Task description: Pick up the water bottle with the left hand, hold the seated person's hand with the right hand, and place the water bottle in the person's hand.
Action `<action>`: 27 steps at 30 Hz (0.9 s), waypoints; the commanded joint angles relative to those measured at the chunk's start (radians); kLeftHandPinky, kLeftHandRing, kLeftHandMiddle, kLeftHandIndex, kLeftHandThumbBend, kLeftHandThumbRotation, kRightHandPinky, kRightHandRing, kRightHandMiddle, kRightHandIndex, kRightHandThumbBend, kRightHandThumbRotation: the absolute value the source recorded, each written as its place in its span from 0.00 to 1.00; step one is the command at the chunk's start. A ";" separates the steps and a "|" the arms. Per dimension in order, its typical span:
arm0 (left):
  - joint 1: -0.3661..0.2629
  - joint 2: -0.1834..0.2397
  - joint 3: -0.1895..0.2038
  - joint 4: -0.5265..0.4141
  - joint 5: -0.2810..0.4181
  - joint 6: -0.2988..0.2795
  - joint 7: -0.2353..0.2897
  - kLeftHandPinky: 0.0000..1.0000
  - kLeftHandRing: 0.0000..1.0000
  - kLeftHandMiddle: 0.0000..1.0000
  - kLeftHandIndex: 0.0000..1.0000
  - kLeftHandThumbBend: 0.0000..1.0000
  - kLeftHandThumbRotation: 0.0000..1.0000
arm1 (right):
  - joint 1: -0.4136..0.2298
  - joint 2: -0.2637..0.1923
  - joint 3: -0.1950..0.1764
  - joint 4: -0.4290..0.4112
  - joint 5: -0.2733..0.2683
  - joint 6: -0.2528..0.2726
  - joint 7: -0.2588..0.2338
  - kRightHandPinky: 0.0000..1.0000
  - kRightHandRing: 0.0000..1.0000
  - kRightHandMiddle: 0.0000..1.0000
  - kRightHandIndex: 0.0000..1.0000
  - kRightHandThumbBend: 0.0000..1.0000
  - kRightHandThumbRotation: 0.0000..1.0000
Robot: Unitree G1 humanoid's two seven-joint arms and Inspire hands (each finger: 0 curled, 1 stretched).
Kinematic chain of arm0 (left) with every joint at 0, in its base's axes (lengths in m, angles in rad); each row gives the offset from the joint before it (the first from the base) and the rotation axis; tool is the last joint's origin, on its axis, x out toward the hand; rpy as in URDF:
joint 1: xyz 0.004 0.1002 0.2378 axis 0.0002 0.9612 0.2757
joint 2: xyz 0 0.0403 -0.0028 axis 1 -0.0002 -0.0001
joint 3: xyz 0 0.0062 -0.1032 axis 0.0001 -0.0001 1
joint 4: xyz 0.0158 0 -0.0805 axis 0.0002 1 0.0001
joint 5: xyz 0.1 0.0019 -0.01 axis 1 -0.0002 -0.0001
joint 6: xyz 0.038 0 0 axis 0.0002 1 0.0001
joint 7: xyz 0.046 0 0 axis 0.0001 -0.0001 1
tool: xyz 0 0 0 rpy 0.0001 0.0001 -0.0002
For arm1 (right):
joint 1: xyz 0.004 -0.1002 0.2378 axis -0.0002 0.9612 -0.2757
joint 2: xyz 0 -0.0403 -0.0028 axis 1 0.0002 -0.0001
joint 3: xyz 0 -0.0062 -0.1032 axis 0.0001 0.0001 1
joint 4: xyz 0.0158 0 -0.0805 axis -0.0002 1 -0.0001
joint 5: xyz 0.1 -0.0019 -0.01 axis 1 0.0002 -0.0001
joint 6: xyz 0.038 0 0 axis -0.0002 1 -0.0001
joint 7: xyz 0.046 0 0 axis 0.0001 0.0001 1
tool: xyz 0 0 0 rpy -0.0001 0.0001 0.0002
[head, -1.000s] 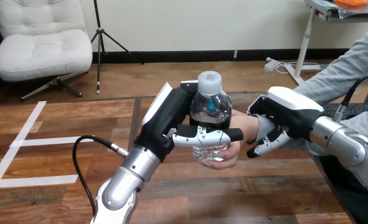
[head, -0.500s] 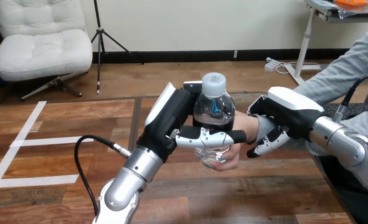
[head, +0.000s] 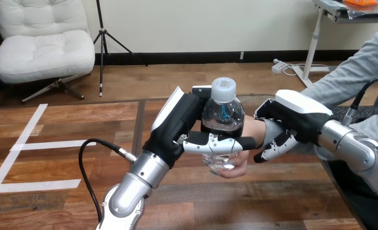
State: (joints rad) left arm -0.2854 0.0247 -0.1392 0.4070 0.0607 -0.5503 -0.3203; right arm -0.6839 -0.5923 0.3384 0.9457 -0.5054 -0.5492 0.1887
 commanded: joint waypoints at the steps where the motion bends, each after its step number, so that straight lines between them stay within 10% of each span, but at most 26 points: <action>1: -0.036 -0.002 -0.006 0.009 -0.017 -0.025 -0.008 0.30 0.35 0.40 0.41 0.67 0.00 | -0.035 0.010 -0.028 -0.020 0.024 -0.009 -0.016 0.22 0.26 0.33 0.34 0.79 0.00; 15: -0.036 -0.009 -0.001 0.011 -0.117 0.028 -0.087 0.31 0.37 0.42 0.43 0.68 0.00 | -0.030 0.008 -0.030 -0.034 0.025 0.001 -0.010 0.22 0.26 0.33 0.34 0.79 0.00; 27: -0.035 0.028 -0.012 -0.036 -0.100 0.111 -0.112 0.56 0.69 0.75 0.74 0.96 0.37 | -0.029 0.005 -0.028 -0.027 0.021 -0.013 -0.021 0.21 0.26 0.32 0.34 0.79 0.00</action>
State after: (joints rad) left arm -0.2853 0.0393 -0.1401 0.4284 -0.0340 -0.4616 -0.4105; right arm -0.6744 -0.5925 0.3384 0.9459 -0.5056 -0.5471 0.1891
